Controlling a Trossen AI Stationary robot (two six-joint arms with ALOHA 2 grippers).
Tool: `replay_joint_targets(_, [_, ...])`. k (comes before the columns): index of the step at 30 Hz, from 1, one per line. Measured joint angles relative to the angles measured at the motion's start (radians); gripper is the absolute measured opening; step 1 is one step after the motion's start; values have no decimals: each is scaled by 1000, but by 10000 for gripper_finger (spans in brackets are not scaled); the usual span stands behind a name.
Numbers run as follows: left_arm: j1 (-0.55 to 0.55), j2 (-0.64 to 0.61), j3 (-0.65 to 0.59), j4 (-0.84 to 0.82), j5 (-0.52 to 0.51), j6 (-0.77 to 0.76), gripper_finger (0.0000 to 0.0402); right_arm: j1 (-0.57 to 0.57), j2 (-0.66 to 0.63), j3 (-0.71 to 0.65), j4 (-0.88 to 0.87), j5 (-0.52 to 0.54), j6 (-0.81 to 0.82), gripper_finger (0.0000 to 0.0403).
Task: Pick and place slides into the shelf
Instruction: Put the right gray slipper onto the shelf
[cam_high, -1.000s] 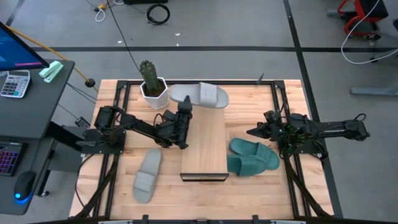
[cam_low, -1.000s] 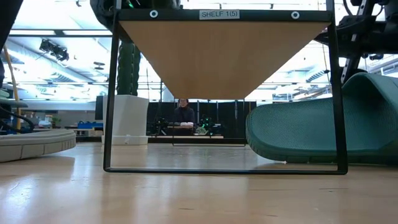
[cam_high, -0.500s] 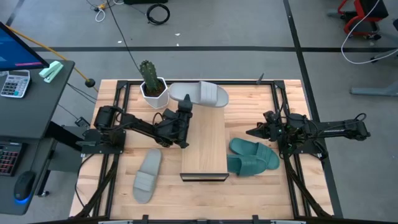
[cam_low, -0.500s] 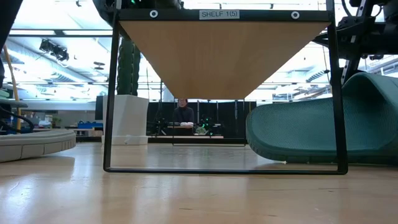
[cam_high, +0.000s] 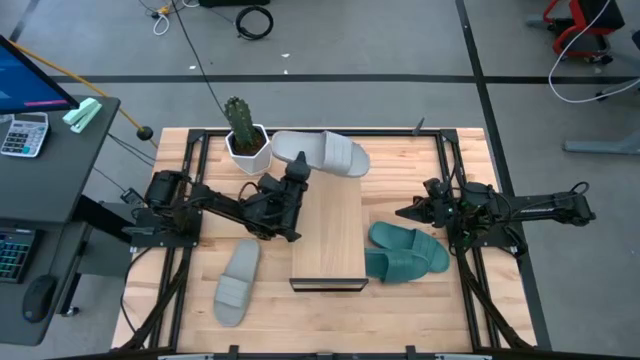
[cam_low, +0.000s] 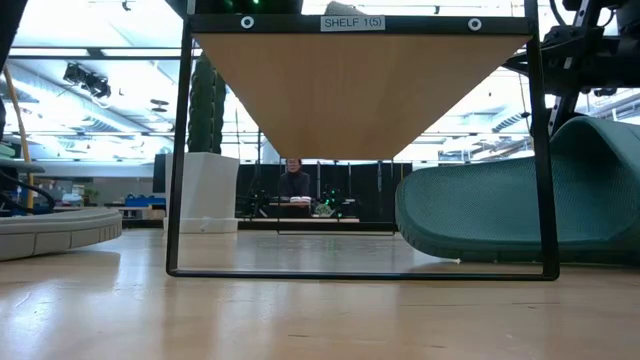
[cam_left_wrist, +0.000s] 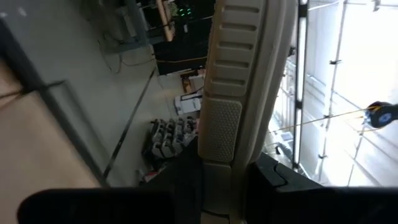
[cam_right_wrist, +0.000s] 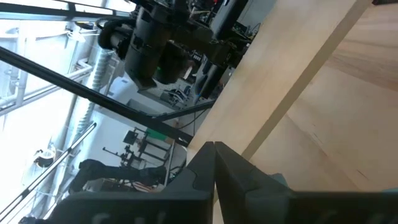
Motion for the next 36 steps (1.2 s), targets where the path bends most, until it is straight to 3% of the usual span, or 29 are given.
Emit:
replay_joint_targets(9, [8,-193,1,3,37,357,75,0,4,0,-1,-2,-4,16])
replay_joint_targets(12, [-35,-244,2,1,-8,413,75,0,4,0,-1,-2,8,16])
replay_joint_targets(18, [-151,-310,27,-3,-4,519,75,0,4,0,0,2,29,16])
replay_joint_targets(25, [-224,-354,252,-6,0,1043,75,0,4,0,-3,12,15,16])
replay_joint_targets(32, [-285,-350,398,-87,12,1149,75,0,4,0,-3,37,20,16])
replay_joint_targets(36, [-339,-351,496,-261,148,1155,75,0,4,0,-3,37,24,16])
